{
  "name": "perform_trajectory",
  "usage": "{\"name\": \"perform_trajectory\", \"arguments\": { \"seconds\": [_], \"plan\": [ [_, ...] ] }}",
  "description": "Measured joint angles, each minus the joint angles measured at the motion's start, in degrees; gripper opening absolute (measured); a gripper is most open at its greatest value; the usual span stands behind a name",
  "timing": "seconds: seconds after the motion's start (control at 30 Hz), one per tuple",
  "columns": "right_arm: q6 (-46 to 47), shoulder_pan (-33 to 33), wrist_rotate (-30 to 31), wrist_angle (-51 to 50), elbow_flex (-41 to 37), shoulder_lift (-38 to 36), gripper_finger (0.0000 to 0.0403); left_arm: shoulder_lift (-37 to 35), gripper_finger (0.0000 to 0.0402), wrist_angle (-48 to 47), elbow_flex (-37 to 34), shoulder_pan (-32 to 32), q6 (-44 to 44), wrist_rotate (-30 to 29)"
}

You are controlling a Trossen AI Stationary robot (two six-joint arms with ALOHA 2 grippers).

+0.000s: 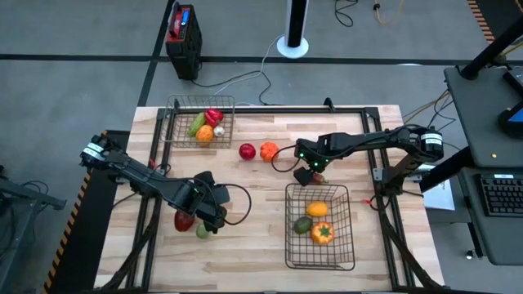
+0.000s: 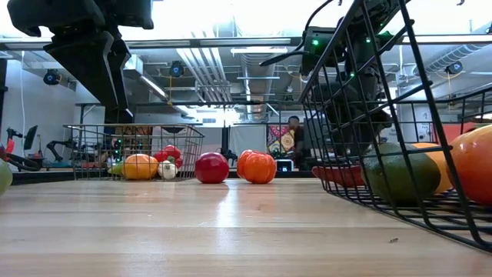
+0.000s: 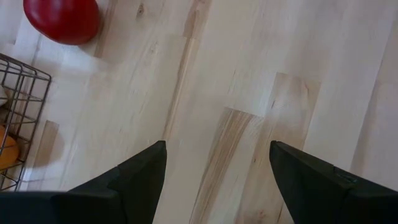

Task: Sort produce into baskets
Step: Put the red chili pepper into the gold wire basket

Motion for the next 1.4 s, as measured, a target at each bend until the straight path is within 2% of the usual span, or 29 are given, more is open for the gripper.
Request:
{"name": "perform_trajectory", "arguments": {
  "seconds": [1.03,1.4],
  "plan": [
    [-1.68,-0.23,0.08,0.77,0.64,0.00,0.0272,0.00,0.0266,0.31,-0.01,0.01,0.00,-0.07],
    [1.39,-4.61,-0.51,1.03,2.26,0.48,0.0271,0.00,0.0266,0.50,0.00,0.00,0.00,-0.07]
  ]
}}
